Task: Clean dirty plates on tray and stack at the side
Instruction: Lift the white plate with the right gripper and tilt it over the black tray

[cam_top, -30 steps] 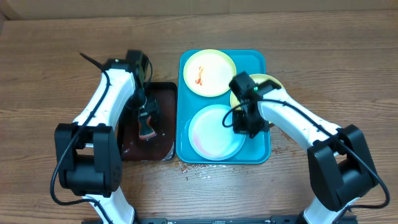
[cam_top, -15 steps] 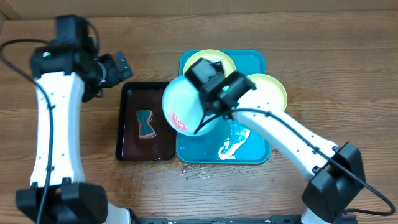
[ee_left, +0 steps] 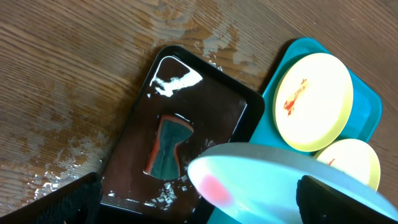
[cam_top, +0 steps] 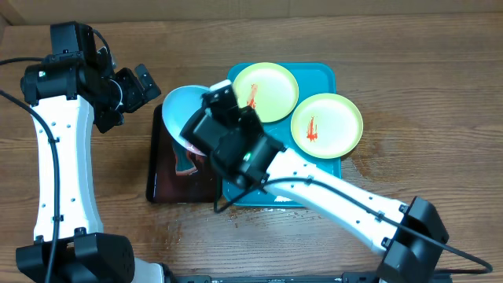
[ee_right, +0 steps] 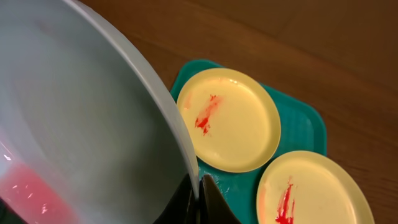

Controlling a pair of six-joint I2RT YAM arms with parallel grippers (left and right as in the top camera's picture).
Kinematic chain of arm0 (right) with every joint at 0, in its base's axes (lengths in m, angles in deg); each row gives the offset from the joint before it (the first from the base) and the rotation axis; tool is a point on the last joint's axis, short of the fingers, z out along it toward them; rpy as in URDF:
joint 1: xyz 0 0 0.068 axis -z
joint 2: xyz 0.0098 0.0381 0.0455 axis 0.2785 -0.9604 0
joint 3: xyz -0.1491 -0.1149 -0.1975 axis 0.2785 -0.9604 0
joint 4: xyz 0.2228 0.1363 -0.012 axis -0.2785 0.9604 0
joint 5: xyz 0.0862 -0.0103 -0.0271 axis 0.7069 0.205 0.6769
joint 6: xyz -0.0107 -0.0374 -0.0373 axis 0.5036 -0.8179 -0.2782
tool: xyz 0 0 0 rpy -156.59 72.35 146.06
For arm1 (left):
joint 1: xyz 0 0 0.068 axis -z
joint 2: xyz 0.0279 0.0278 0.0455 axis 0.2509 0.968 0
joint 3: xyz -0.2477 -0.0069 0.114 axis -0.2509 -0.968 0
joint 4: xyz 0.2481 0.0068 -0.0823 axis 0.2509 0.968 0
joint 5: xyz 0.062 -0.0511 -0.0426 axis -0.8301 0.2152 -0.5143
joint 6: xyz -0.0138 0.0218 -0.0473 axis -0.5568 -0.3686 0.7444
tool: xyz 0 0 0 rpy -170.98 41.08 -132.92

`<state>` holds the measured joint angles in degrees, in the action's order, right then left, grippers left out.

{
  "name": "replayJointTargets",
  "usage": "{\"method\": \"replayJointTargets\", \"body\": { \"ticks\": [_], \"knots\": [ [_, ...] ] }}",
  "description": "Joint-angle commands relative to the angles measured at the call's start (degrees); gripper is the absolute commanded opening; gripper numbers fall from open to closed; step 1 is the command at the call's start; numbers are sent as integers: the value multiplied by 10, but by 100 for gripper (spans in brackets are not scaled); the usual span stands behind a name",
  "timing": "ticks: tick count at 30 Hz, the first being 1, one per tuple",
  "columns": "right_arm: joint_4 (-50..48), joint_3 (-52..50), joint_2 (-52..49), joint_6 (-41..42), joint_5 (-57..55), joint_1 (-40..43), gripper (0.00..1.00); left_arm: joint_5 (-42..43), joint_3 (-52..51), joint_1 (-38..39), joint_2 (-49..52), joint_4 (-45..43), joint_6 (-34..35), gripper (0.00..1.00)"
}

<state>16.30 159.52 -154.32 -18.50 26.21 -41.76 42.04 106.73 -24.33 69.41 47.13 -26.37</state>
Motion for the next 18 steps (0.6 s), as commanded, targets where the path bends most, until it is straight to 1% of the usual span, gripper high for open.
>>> {"method": "replayJointTargets", "body": {
  "ticks": [1,7,18],
  "knots": [
    [-10,5,4,5,-85,-24,4,11,8,-3,-2,1,-7,100],
    [-17,2,-20,5,-130,-47,4,7,8,-3,-2,2,-7,100],
    [-30,2,-45,3,-215,-51,4,7,7,-3,-2,2,-7,100]
  ]
}}
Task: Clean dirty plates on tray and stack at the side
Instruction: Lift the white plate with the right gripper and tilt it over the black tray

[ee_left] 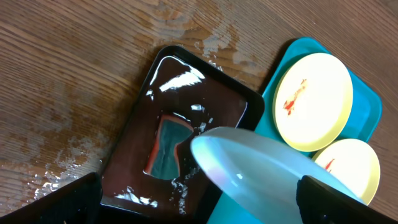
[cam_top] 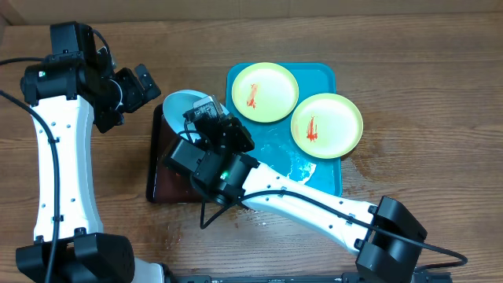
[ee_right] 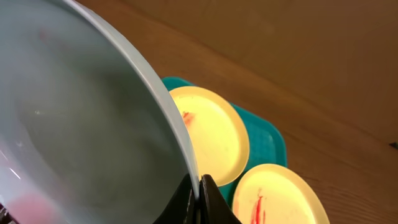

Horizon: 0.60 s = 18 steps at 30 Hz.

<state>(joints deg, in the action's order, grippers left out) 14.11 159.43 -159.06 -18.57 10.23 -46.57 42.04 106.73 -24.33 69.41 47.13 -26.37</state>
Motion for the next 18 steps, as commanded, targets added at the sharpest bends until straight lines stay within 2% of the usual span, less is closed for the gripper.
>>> {"method": "replayJointTargets", "body": {
  "ticks": [1,18],
  "knots": [
    [-12,3,3,0,-69,-3,4,7,7,-3,-2,1,-7,100],
    [-12,3,3,0,-76,-3,4,7,7,-3,-2,1,-7,100]
  ]
}}
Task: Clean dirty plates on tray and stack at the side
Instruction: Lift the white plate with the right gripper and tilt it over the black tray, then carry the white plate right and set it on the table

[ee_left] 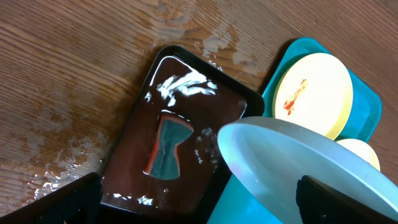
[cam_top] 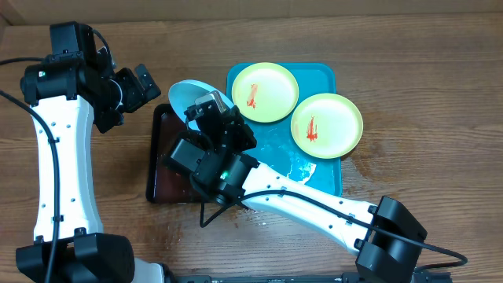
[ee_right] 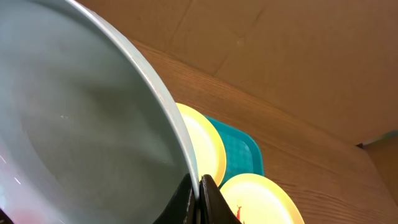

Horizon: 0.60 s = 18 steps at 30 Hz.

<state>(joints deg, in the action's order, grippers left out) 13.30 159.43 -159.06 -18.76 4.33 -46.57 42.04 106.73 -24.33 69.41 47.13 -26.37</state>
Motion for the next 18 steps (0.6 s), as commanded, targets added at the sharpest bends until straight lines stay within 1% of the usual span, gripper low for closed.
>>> {"method": "replayJointTargets", "body": {
  "ticks": [1,8,10,12,16,18],
  "knots": [
    [-4,3,3,2,-17,-3,4,7,7,-3,-2,1,-7,100],
    [-5,3,3,6,-16,0,4,7,7,-3,-2,1,-7,100],
    [-4,3,3,32,1,10,4,7,7,-3,-2,1,-7,100],
    [-4,3,3,51,70,26,4,7,7,-3,-2,1,-7,100],
    [1,6,3,50,291,78,4,7,7,-3,-2,1,-7,100],
    [21,21,7,46,395,105,4,7,7,-3,-2,1,-7,100]
  ]
}}
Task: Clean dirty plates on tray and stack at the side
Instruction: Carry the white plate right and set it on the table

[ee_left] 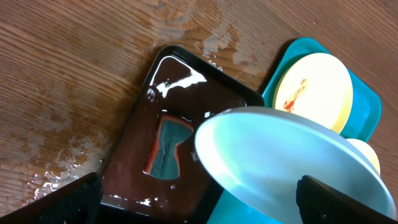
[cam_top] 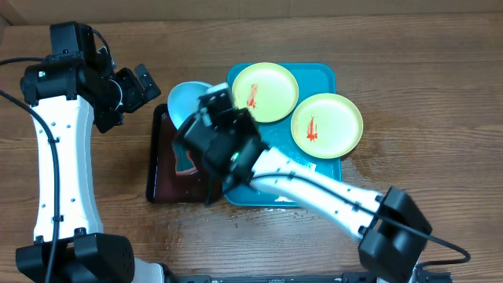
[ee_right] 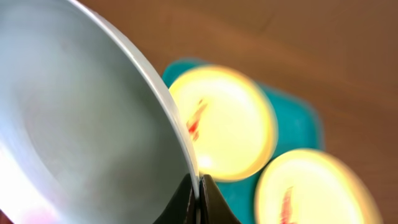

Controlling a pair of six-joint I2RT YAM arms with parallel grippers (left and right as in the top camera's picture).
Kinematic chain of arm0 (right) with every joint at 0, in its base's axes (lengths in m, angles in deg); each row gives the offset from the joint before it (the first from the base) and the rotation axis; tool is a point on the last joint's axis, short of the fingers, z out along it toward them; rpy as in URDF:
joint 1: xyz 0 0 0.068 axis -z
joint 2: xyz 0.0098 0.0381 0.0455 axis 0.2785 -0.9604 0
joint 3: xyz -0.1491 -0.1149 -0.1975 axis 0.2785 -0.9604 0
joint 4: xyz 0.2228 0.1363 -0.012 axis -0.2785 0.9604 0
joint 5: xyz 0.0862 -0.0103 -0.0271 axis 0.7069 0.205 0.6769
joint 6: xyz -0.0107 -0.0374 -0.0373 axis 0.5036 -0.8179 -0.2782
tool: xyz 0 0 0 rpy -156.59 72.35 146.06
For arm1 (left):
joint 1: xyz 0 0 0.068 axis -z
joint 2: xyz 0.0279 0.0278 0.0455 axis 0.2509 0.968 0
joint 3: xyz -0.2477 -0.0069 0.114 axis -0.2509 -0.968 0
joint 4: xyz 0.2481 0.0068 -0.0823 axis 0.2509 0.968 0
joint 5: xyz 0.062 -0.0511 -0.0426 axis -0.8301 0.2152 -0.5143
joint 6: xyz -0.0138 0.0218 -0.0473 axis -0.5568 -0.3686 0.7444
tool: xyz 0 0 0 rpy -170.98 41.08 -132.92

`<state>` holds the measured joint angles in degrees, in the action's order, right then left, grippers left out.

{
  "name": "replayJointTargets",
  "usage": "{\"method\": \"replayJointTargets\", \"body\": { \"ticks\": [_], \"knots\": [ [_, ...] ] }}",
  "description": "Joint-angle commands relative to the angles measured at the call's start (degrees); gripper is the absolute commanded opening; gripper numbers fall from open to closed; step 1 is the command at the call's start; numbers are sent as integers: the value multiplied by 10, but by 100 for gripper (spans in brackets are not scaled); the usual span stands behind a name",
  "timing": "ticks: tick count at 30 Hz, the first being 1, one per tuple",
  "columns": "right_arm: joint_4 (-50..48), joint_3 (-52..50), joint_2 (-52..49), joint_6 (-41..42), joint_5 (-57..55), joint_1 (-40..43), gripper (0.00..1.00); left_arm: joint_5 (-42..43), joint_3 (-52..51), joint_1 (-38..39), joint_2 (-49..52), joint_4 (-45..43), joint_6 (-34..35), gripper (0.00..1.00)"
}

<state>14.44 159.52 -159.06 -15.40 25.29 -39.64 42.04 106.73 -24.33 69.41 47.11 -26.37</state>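
Observation:
My right gripper (ee_right: pixel 199 198) is shut on the rim of a pale blue plate (ee_right: pixel 81 124), held tilted over the far right corner of the black water basin (cam_top: pixel 161 177). In the left wrist view the blue plate (ee_left: pixel 280 158) covers the basin's right side. A teal and orange sponge (ee_left: pixel 166 148) lies in the water. Two yellow plates with red smears (cam_top: pixel 266 92) (cam_top: pixel 326 124) rest on the teal tray (cam_top: pixel 321 77). Beyond the basin's far left corner my left gripper (cam_top: pixel 138 85) hangs open and empty.
Wet patches mark the wooden table (ee_left: pixel 56 81) around the basin, and water sits on the teal tray's near part (cam_top: pixel 302 167). A cardboard wall (cam_top: pixel 251 6) runs along the table's far edge. My right forearm (cam_top: pixel 314 185) crosses the tray's near side.
The blue plate has tipped flatter and now sits slightly lower and left over the basin. My right wrist has swung toward the teal tray; its view is blurred. The left arm has not moved.
First my right gripper held the blue plate, a pink smear on it, over the basin. Then the plate stood steeper by the sponge, with ripples in the water. After that it was tilted up at the basin's far side, and now it lies flatter there.

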Motion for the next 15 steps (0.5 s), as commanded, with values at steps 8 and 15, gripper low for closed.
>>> {"method": "replayJointTargets", "body": {
  "ticks": [8,15],
  "knots": [
    [127,120,62,15,487,215,4,7,7,-3,-2,2,-9,100],
    [247,126,89,45,490,423,4,7,7,-3,-2,2,-43,100]
  ]
}}
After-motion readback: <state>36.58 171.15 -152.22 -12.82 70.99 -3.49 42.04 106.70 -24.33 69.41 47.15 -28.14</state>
